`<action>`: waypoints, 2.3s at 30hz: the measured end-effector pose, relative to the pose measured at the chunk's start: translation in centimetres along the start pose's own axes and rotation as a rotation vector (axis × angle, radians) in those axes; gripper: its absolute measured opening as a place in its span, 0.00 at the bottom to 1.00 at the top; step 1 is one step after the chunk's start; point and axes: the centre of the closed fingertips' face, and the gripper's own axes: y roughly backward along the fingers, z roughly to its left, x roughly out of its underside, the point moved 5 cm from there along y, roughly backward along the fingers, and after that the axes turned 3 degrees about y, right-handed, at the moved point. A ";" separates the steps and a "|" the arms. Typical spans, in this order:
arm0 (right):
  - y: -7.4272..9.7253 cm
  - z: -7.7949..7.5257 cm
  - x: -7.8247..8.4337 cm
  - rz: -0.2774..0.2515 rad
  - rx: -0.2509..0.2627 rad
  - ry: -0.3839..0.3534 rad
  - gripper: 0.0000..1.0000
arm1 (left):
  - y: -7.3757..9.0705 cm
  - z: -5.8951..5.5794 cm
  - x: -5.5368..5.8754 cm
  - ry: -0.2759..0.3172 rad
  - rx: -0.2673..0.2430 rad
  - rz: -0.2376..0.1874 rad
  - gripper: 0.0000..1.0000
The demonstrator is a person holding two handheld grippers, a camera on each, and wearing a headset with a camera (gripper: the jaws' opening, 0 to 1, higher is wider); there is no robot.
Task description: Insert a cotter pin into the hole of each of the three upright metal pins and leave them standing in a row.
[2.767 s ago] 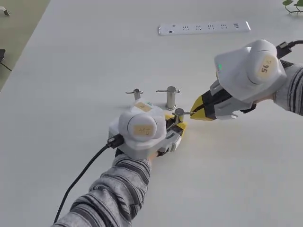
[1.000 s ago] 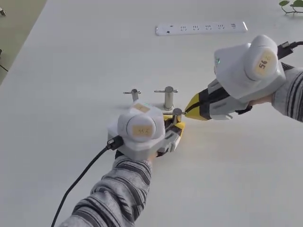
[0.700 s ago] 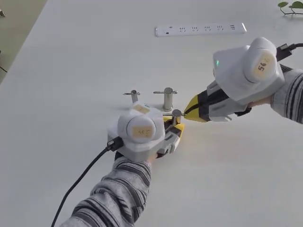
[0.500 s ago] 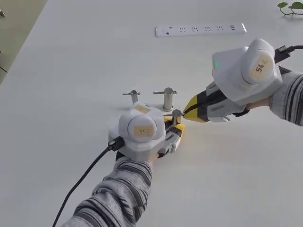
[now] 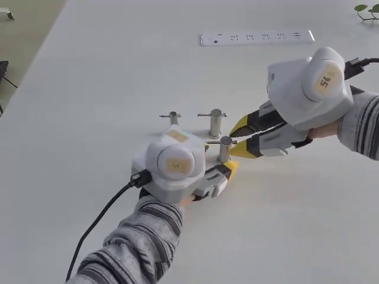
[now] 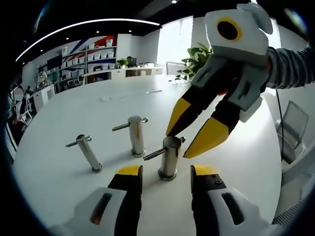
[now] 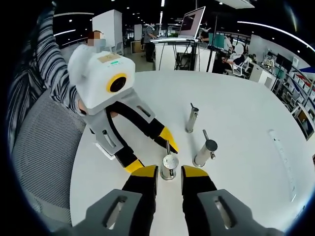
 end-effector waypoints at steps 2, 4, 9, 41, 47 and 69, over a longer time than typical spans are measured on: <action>-0.3 -0.1 0.0 0.006 0.006 -0.020 0.15 | 0.4 0.0 -0.1 -0.006 0.008 -0.001 0.40; -0.6 -0.2 0.1 0.002 0.009 -0.058 0.15 | 0.8 0.1 -0.1 -0.012 0.011 0.001 0.43; -1.2 -0.2 0.0 -0.003 0.009 -0.084 0.15 | 1.3 0.1 0.0 -0.001 0.024 0.004 0.49; -2.3 -0.1 0.3 -0.056 -0.010 -0.149 0.09 | 4.6 2.1 -0.4 0.022 -0.015 -0.052 0.84; -1.7 -0.4 0.7 -0.052 0.002 -0.138 0.09 | 5.1 2.5 -0.6 0.025 -0.019 -0.053 0.89; 1.1 -4.0 2.9 -0.007 0.063 -0.091 0.09 | 6.7 4.6 -1.2 0.029 -0.041 -0.069 0.99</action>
